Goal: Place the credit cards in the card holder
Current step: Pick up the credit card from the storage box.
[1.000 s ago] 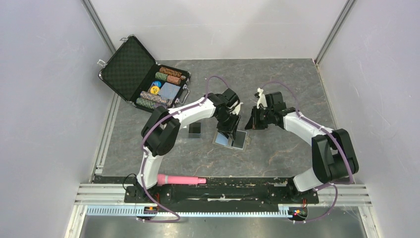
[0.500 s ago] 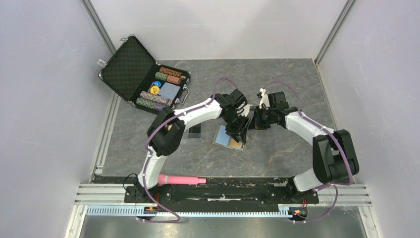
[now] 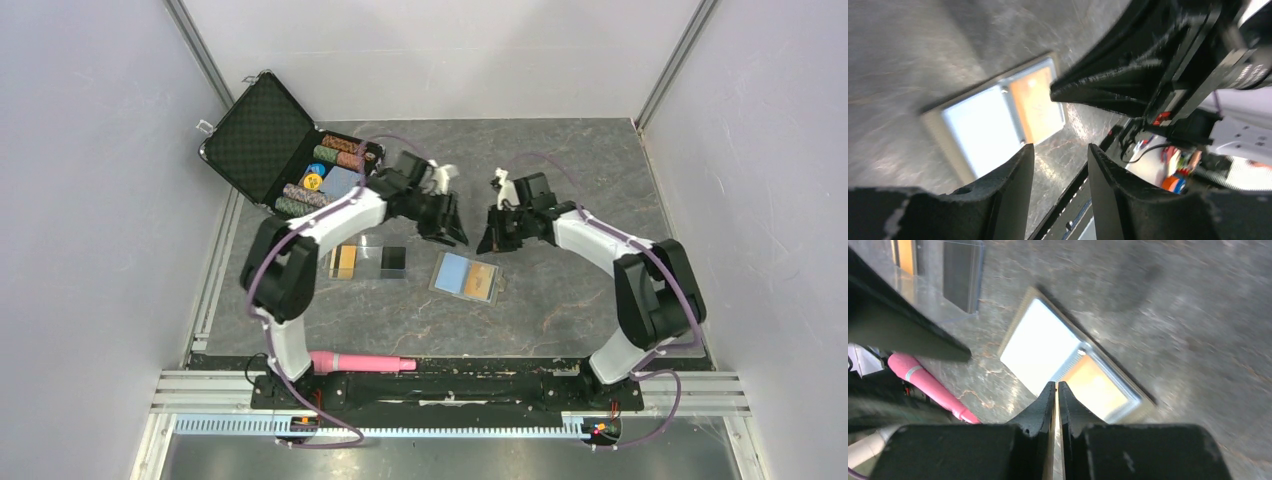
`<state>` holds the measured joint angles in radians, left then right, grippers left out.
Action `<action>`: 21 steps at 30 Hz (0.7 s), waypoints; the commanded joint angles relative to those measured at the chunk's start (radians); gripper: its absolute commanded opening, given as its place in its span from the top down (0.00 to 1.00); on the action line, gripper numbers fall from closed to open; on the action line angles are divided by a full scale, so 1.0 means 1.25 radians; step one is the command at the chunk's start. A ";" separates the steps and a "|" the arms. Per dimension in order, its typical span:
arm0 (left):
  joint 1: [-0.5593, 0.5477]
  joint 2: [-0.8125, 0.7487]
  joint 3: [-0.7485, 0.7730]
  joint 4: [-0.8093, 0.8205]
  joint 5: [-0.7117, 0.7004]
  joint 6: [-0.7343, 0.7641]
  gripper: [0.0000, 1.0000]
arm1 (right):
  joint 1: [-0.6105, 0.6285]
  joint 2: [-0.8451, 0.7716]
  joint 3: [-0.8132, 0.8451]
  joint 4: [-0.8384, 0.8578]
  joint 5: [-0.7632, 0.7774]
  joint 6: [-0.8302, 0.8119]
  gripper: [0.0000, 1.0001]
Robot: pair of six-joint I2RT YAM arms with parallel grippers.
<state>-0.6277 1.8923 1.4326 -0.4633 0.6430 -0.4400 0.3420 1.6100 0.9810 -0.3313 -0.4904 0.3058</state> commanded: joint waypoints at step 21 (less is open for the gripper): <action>0.279 -0.126 -0.173 -0.217 -0.301 0.131 0.49 | 0.241 0.275 0.274 0.125 -0.161 0.217 0.57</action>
<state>-0.2523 1.6875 1.1812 -0.6979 0.3363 -0.3496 0.6113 1.9133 1.2785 -0.2451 -0.6342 0.5049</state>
